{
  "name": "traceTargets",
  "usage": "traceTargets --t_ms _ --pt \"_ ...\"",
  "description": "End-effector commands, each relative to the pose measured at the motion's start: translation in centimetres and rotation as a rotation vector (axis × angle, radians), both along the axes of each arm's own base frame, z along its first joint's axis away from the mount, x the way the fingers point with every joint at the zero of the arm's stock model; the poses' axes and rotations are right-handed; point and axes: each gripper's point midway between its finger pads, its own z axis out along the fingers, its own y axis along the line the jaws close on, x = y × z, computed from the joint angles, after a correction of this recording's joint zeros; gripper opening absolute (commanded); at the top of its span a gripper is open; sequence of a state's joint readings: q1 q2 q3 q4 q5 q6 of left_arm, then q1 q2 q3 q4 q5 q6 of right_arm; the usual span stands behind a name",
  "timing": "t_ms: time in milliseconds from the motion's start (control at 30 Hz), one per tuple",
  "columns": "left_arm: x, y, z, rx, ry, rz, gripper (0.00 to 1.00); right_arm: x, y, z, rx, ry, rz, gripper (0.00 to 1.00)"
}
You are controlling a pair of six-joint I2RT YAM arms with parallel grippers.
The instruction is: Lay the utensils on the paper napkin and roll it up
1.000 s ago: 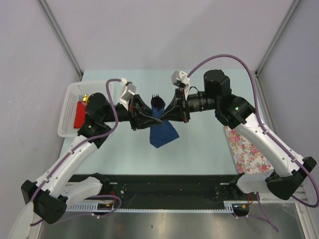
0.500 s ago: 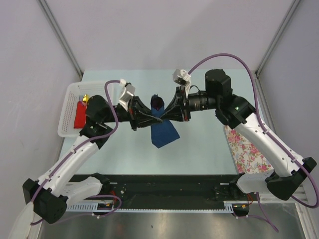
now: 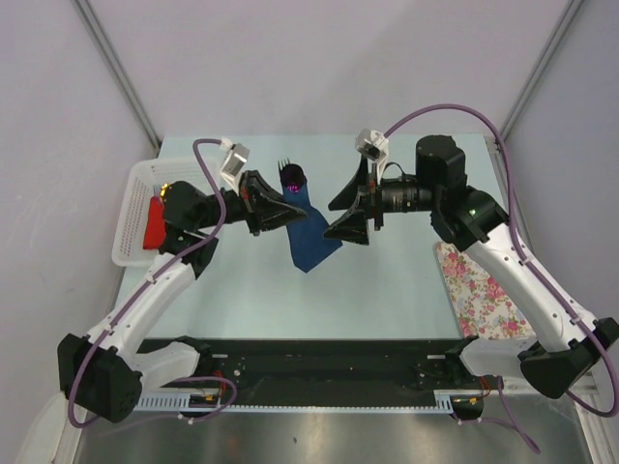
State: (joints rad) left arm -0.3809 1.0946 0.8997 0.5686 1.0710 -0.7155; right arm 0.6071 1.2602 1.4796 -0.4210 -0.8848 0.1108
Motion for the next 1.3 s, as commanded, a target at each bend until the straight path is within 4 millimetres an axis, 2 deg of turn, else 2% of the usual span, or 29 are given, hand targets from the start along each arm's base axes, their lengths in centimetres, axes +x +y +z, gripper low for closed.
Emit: traceTargets --t_ms 0,100,200,233,300,333,400,667,833,1100,1200,1267 --pt "0.5 0.4 3.7 -0.076 -0.053 0.021 0.0 -0.2 -0.8 -2.0 -0.064 -0.014 -0.018 0.85" --pt "0.6 0.4 4.1 -0.08 -0.063 0.015 0.0 0.1 -0.8 -2.6 -0.084 -0.014 -0.018 0.78" --pt "1.1 0.6 4.2 -0.082 -0.056 0.023 0.0 0.1 -0.9 -2.9 -0.099 -0.015 -0.007 0.6" --pt "1.2 0.7 4.3 -0.083 -0.058 0.025 0.0 0.0 -0.8 -3.1 -0.103 -0.008 -0.001 0.49" --pt "1.1 0.7 4.6 -0.088 -0.067 0.021 0.0 0.1 -0.8 -2.8 -0.097 -0.021 0.006 0.34" --pt "1.1 0.7 4.7 -0.091 -0.073 0.018 0.0 0.2 -0.7 -2.9 -0.094 -0.021 0.012 0.17" --pt "0.7 0.7 4.9 -0.089 -0.066 -0.002 0.0 0.6 -0.7 -2.7 -0.09 -0.023 0.011 0.0" --pt "-0.9 0.6 6.6 -0.094 -0.067 -0.075 0.0 3.4 -0.8 -3.2 -0.083 -0.018 0.035 0.0" --pt "-2.0 0.3 6.9 -0.094 -0.058 -0.104 0.0 3.3 -0.2 -2.5 -0.063 -0.017 0.077 0.0" --pt "-3.9 -0.7 7.8 -0.118 -0.082 -0.149 0.0 2.9 1.8 -3.3 -0.047 -0.064 0.107 0.01" --pt "-3.9 -0.8 7.9 -0.121 -0.091 -0.139 0.0 3.1 2.1 -3.5 -0.048 -0.067 0.094 0.05" --pt "-3.3 -0.8 8.1 -0.134 -0.086 -0.112 0.0 3.9 1.9 -3.7 -0.06 -0.062 0.046 0.06"
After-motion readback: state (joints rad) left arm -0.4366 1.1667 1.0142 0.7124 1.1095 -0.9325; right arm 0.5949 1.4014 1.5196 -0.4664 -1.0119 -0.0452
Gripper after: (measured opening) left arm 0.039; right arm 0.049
